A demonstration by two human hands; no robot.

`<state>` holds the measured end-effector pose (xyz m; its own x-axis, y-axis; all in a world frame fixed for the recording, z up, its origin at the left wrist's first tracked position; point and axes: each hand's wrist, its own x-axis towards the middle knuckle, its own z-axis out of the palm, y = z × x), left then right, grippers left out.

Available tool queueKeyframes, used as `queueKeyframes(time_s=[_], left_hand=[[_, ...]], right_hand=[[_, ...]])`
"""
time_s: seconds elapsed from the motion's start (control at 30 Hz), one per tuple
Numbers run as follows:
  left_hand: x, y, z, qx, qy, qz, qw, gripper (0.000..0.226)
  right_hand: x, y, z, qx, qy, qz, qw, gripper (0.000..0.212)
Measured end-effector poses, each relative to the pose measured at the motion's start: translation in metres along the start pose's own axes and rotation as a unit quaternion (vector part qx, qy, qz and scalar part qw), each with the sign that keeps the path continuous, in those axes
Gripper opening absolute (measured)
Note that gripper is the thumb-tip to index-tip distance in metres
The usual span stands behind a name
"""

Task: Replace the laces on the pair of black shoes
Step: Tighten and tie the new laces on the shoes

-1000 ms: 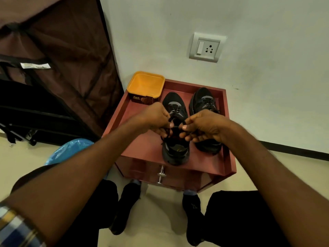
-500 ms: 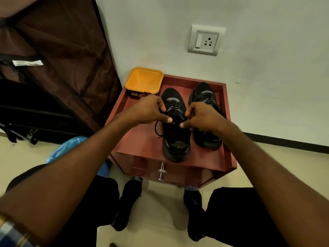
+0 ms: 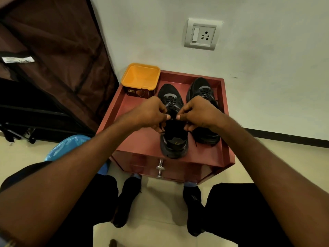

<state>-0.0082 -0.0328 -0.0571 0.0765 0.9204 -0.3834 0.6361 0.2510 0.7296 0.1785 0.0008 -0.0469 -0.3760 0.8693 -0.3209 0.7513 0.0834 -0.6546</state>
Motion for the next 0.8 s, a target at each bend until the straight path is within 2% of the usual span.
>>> queueKeyframes(time_s=[0.13, 0.2, 0.23, 0.3, 0.37, 0.47, 0.53, 0.6, 0.7, 0.8], left_hand=[[0.006, 0.002, 0.013, 0.152, 0.042, 0.063, 0.986, 0.019], [0.007, 0.001, 0.019, 0.179, 0.057, 0.058, 0.980, 0.010], [0.008, 0.001, 0.021, 0.190, 0.070, 0.052, 0.978, 0.005], [0.011, 0.005, 0.026, 0.210, 0.104, 0.037, 0.971, 0.011], [0.018, 0.006, 0.028, 0.219, 0.130, 0.021, 0.967, 0.031], [0.026, -0.001, 0.029, 0.221, 0.135, -0.001, 0.966, 0.048], [0.028, -0.008, 0.031, 0.205, 0.121, -0.018, 0.971, 0.045], [0.030, -0.014, 0.035, 0.200, 0.117, -0.031, 0.972, 0.041], [0.031, -0.013, 0.037, 0.204, 0.106, -0.052, 0.972, 0.042], [0.030, -0.010, 0.028, 0.113, 0.030, -0.072, 0.990, 0.038]], right_hand=[[0.011, 0.004, 0.013, -0.138, 0.014, -0.025, 0.990, 0.011], [0.013, 0.005, 0.020, -0.179, 0.030, -0.016, 0.983, 0.004], [0.013, 0.005, 0.022, -0.192, 0.041, -0.012, 0.981, 0.007], [0.013, 0.006, 0.021, -0.201, 0.036, -0.001, 0.979, 0.013], [0.013, 0.009, 0.015, -0.181, 0.016, 0.011, 0.983, 0.016], [0.013, 0.015, 0.000, -0.058, 0.006, 0.059, 0.997, 0.018], [0.009, 0.016, -0.009, -0.014, -0.031, 0.081, 0.996, 0.013], [0.005, 0.016, -0.010, -0.028, -0.074, 0.096, 0.992, 0.021], [0.004, 0.017, -0.011, -0.023, -0.080, 0.103, 0.991, 0.017], [0.001, 0.011, -0.013, 0.018, -0.076, 0.094, 0.993, 0.016]])
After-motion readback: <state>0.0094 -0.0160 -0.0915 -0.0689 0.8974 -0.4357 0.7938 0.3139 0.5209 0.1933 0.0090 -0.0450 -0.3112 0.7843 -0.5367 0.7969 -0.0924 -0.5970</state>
